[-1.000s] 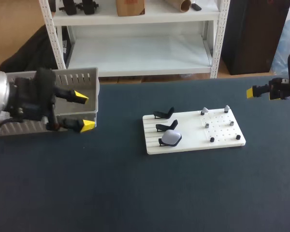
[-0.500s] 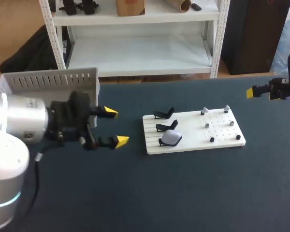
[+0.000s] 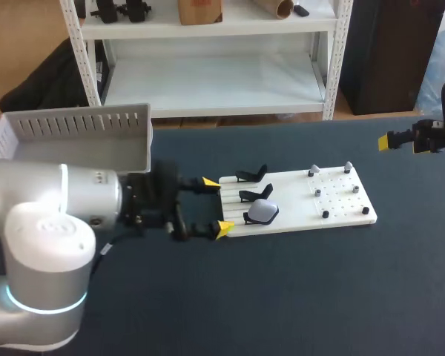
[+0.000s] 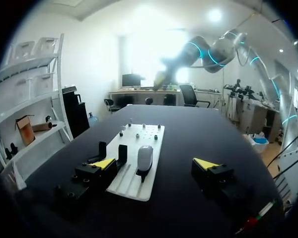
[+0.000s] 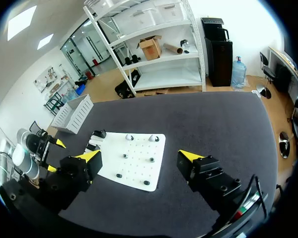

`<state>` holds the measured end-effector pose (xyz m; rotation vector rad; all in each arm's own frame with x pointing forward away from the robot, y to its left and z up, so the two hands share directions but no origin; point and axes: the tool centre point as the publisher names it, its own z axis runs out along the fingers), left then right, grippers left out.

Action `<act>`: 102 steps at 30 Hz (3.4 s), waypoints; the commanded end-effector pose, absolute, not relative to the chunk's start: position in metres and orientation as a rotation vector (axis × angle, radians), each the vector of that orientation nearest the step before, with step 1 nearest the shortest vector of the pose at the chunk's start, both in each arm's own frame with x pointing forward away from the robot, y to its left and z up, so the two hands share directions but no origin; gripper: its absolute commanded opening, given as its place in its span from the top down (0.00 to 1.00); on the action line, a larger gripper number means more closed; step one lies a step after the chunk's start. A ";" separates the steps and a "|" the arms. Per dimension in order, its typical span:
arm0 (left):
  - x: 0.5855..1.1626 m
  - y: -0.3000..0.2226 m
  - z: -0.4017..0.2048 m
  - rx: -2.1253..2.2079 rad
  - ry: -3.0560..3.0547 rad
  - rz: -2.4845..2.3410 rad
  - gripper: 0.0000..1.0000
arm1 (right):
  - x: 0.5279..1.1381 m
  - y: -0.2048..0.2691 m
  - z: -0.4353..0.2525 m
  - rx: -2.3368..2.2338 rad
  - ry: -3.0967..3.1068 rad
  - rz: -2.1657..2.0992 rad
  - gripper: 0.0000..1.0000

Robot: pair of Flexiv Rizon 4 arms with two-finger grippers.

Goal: Pick up each earbud case from the left stands, insert the matching earbuds, close the lid, and place the case in the box.

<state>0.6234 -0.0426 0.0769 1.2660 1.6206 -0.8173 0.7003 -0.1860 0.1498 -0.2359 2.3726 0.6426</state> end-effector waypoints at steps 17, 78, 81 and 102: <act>0.635 -0.083 0.048 1.346 1.654 -0.810 0.00 | 0.700 -0.186 0.150 -0.235 2.373 0.642 0.00; 0.664 -0.100 0.018 1.421 1.710 -0.856 0.50 | 0.700 -0.186 0.150 -0.235 2.373 0.642 0.00; 0.664 -0.103 0.017 1.423 1.708 -0.861 0.51 | 0.700 -0.186 0.150 -0.235 2.373 0.642 0.00; 0.665 -0.108 0.011 1.413 1.704 -0.894 0.60 | 0.700 -0.186 0.150 -0.235 2.373 0.642 0.00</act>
